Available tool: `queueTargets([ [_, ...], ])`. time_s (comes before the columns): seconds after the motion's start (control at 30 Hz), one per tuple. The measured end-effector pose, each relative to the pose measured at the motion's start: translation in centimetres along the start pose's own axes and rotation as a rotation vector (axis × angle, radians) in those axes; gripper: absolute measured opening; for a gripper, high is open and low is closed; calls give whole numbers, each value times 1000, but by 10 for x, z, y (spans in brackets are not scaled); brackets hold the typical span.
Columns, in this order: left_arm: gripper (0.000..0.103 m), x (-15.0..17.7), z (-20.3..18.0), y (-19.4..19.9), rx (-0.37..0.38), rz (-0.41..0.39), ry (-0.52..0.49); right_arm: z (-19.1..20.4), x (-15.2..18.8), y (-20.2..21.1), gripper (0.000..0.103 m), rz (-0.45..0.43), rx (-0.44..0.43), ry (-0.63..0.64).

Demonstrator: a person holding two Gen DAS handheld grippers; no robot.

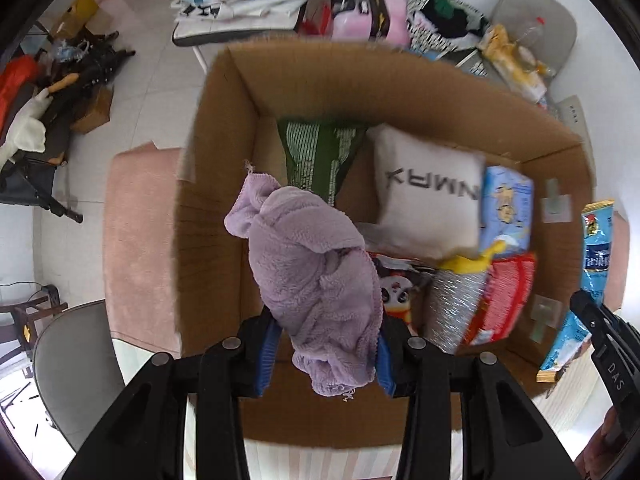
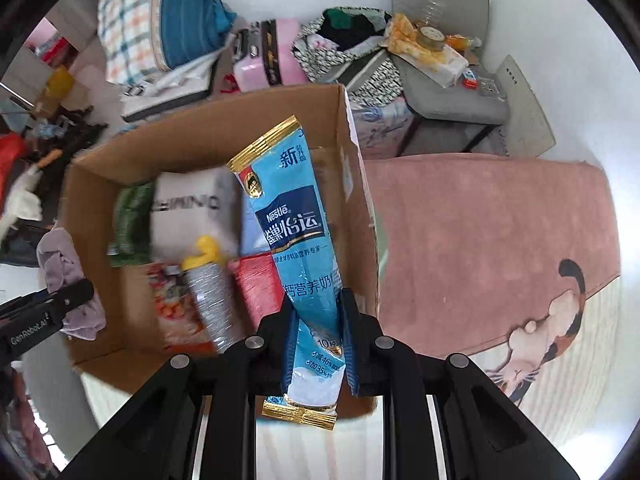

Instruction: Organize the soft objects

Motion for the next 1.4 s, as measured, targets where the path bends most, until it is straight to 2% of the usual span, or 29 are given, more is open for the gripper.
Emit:
queueTargets([
  [0.13,42,-6,-1,-14,-27,53,-3,1,-4,-26,22,35,86,25],
  [0.2,44,-6,-3,-17,-16,77,-6,0,-6,-33,29,57,92,17],
  [0.23,51,-6,-3,-15,-3,76,-4,0,-5,-36,52,72,65,14],
  [0.27,58,-6,-3,-13,17,67,1,1,-5,-38,69,82,10,16],
  [0.3,62,-6,-3,-10,32,58,6,3,-4,-38,73,85,-7,20],
  [0.37,83,-5,-4,-5,54,42,8,7,-2,-35,79,81,5,43],
  [0.43,92,-2,-3,-1,45,29,5,10,-2,-32,86,74,-3,46],
  [0.6,97,15,-4,13,54,-13,-10,21,6,-17,95,57,-22,83],
  [0.63,101,21,-5,15,40,-25,-17,23,9,-16,103,58,-25,94],
  [0.73,102,33,-1,20,17,-58,-33,28,19,-14,103,54,-20,119],
  [1.13,102,65,14,11,-3,-62,-4,27,55,-17,103,81,-38,105],
  [1.4,102,81,16,55,-4,-168,16,30,65,18,103,19,-52,112],
])
Point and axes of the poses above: each gripper's, at about its wrist camera, not at the fingertips, and y roughly against the way its jaws point, z to its left, x to its underside, the point moved 3 cm from there along -y, roughly the way its jaws point, and after that the axes turned 5 degrees about -x, right-handed, at the moved point
